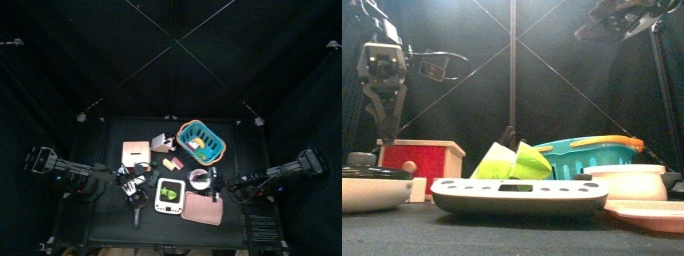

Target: Grab white sushi roll

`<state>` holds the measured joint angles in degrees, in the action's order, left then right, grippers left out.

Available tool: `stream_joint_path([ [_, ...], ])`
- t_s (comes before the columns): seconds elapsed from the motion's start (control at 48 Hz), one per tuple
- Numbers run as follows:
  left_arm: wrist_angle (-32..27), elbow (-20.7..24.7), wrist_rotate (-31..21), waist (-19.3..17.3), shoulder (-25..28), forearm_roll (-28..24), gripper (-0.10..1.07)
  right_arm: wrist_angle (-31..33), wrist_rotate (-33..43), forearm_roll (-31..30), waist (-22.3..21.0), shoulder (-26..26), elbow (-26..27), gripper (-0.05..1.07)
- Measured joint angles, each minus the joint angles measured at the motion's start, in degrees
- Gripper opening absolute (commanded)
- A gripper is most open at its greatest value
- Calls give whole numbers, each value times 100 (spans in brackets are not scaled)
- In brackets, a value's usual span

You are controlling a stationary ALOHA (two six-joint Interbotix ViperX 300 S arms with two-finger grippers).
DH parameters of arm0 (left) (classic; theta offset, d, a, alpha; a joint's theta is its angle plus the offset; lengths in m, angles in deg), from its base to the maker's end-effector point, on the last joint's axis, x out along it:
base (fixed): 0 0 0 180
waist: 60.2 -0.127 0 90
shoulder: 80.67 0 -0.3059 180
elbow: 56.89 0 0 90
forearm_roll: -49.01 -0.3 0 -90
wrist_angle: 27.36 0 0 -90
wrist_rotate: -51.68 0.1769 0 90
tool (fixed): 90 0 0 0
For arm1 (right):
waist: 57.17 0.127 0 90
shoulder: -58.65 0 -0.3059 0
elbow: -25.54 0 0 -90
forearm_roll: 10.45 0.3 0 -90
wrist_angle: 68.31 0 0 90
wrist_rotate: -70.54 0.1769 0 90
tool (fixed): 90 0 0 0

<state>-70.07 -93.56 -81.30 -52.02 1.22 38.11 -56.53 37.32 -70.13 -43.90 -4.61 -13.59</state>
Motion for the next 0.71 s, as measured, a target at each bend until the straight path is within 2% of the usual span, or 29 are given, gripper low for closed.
stream_joint_path([
  [0.146,-53,0,-466,0,255,-519,79,-97,-18,387,26,0,-202,89],
  [0.271,-53,-26,-633,0,396,-773,79,-114,-18,571,44,9,-334,89],
  [0.396,-9,-53,-677,0,536,-809,81,-123,-18,668,44,9,-387,89],
  [0.708,501,-79,-738,-9,844,-773,100,-132,-18,747,44,-44,-457,89],
])
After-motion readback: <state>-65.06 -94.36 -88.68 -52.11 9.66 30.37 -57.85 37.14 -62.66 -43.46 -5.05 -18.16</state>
